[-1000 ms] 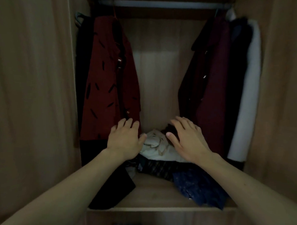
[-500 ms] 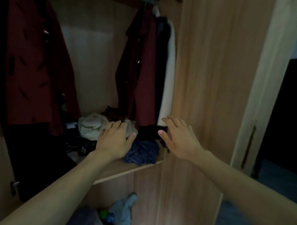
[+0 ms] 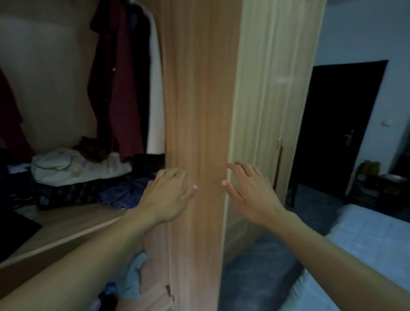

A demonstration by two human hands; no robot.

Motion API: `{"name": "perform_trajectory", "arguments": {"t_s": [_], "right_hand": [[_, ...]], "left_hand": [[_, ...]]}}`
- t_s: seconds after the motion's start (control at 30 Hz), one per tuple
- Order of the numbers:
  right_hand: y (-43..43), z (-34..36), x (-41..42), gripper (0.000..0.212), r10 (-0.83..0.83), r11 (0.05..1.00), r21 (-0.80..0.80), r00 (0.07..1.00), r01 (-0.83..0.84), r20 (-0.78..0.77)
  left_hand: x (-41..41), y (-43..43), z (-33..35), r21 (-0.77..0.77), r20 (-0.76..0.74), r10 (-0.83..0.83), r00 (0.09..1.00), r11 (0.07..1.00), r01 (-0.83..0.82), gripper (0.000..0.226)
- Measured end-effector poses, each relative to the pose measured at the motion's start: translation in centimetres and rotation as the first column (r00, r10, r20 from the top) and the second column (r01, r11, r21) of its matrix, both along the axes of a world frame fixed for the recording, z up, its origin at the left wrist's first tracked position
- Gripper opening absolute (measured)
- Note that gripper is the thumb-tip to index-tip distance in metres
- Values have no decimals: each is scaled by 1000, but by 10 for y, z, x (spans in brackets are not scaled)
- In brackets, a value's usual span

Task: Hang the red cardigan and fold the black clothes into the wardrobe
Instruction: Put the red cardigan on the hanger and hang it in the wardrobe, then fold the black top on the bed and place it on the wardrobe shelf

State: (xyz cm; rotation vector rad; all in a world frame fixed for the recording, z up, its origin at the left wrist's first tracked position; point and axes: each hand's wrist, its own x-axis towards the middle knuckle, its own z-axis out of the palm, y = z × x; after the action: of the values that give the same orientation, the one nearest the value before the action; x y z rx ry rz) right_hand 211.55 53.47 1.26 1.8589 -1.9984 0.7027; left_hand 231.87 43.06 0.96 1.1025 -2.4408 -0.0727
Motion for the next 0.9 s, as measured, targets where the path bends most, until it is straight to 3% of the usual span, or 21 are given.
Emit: {"name": "perform_trajectory", "arguments": {"t_s": [0.1, 0.27, 0.43, 0.67, 0.9], "right_hand": [[45, -12, -44, 62, -84, 996, -5, 993, 85, 87], [121, -36, -103, 55, -235, 972, 30, 963, 233, 132], [198, -51, -144, 74, -425, 905, 89, 891, 415, 161], [304, -66, -166, 63, -695, 718, 128, 697, 684, 177], [418, -98, -145, 77, -895, 436, 202, 402, 877, 192]], "left_hand": [[-46, 36, -17, 42, 2, -75, 997, 996, 75, 65], [-125, 79, -43, 31, 54, -228, 972, 973, 227, 94], [-202, 121, -53, 58, 43, -419, 907, 907, 416, 92], [-285, 174, -64, 121, -34, -667, 744, 737, 665, 87], [-324, 259, -123, 216, -98, -836, 541, 512, 831, 56]]}}
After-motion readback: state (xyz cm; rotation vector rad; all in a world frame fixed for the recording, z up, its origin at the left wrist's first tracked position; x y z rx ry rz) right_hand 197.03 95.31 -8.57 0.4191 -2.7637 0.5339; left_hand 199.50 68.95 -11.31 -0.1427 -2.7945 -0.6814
